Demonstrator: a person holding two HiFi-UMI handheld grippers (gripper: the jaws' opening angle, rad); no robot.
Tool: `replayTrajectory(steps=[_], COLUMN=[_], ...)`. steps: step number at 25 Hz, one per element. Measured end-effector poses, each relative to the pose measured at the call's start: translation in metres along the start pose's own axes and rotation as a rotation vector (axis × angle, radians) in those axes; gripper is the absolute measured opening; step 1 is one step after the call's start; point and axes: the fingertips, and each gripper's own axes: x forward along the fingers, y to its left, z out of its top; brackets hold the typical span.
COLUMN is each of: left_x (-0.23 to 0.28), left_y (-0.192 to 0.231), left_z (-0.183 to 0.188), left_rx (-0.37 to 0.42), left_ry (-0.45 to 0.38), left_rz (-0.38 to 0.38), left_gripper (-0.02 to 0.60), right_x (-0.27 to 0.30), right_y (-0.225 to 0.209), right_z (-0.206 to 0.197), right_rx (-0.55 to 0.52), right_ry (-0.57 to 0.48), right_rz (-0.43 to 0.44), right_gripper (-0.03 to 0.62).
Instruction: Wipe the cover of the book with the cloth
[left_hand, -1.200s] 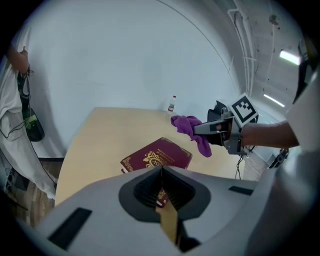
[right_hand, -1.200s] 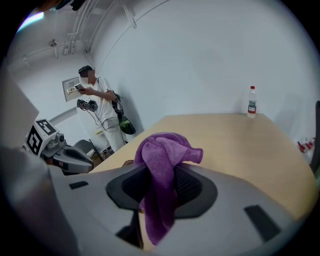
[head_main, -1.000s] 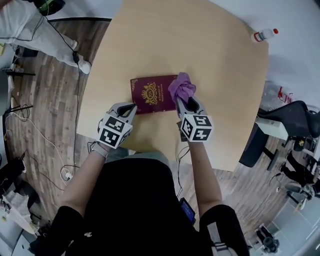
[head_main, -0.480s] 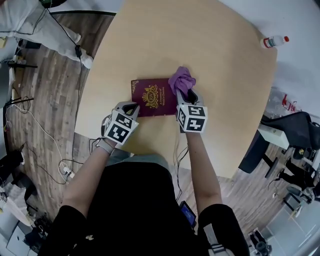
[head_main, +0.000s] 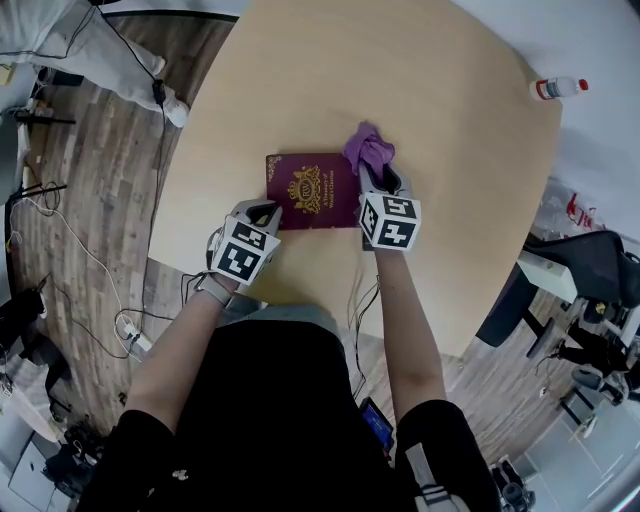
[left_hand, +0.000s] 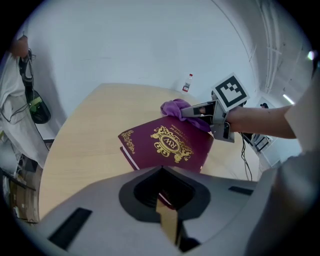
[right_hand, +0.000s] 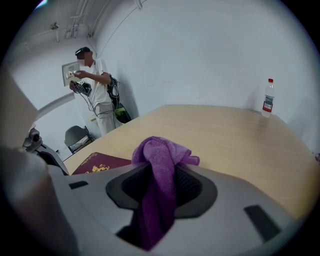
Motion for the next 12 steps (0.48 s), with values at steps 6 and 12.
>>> replayTrajectory(steps=[6,12], left_x=[0.001,0.001], left_y=[0.0,-0.002], left_z=[0.001,-0.001], left_rx=[-0.006,0.026], left_ry=[0.03,0.022], left_rz=[0.003,0.027], left_gripper=[0.02,0.02], right_x=[-0.004,-0.02], right_y=[0.001,0.004], right_z=[-0.004,-0.02], right_rx=[0.0,-0.002], right_ry=[-0.015,-0.008], right_rz=[-0.001,-0.001], right_gripper=[0.15,0.15])
